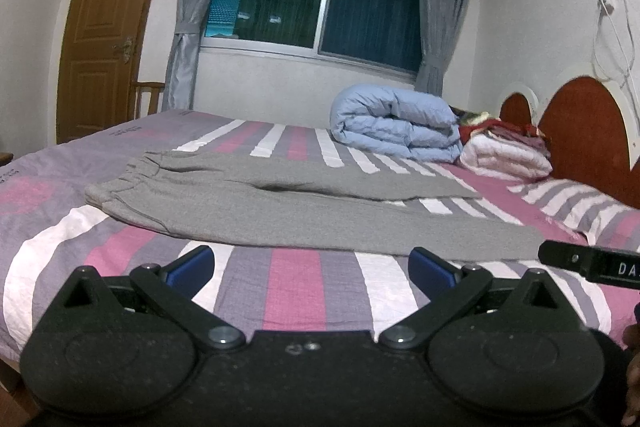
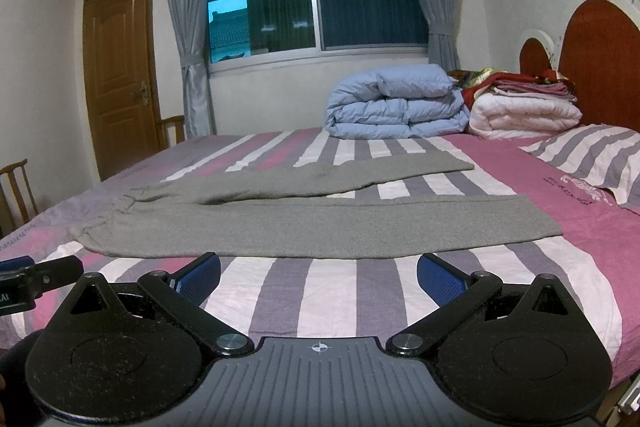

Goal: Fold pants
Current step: 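Lower both grippers onto the sweatpants hem and close them on the fabric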

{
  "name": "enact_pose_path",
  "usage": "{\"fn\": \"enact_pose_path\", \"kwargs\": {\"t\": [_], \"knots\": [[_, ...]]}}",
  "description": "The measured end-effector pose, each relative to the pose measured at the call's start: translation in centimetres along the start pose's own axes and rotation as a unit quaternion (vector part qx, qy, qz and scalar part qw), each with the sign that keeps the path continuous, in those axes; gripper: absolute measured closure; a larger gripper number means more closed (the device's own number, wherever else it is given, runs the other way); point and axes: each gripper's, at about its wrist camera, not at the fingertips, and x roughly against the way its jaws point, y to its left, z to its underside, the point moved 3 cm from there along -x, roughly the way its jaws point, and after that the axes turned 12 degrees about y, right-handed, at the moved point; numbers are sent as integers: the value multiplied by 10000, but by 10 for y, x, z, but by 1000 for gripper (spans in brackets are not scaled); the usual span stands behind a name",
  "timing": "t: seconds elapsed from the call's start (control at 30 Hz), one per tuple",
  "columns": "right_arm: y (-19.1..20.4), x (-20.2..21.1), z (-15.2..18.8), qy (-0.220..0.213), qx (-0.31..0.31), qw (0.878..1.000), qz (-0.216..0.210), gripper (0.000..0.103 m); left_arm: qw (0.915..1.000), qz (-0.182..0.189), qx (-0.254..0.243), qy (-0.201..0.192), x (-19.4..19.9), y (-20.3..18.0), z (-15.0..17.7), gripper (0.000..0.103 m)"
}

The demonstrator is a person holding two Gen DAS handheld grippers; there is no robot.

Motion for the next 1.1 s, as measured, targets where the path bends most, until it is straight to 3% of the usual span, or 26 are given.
{"fn": "enact_pose_path", "kwargs": {"t": [0.33, 0.53, 0.7, 0.8, 0.9, 1.0, 1.1], "knots": [[3, -8, -23, -93, 172, 9996, -213, 0, 9998, 0, 197, 90, -3, 12, -14, 6], [10, -32, -64, -176, 640, 9960, -606, 0, 9991, -269, 298, 142, -25, 41, -49, 6], [0, -88, -126, -146, 809, 9914, -1022, 0, 9981, -462, 140, 371, -69, 94, -97, 6], [6, -142, -156, 754, 1333, 9762, -1539, 0, 9962, -488, -178, 693, -103, 128, -124, 9], [15, -180, -185, 762, 1669, 9738, -1343, 0, 9912, -704, -566, 966, -145, 168, -150, 15], [18, -230, -218, 752, 1348, 9807, -1203, 0, 9881, -989, -702, 947, -188, 210, -177, 15], [36, -287, -242, 866, 1141, 9810, -1309, 0, 9888, -869, -578, 1064, -234, 237, -196, 16]]}}
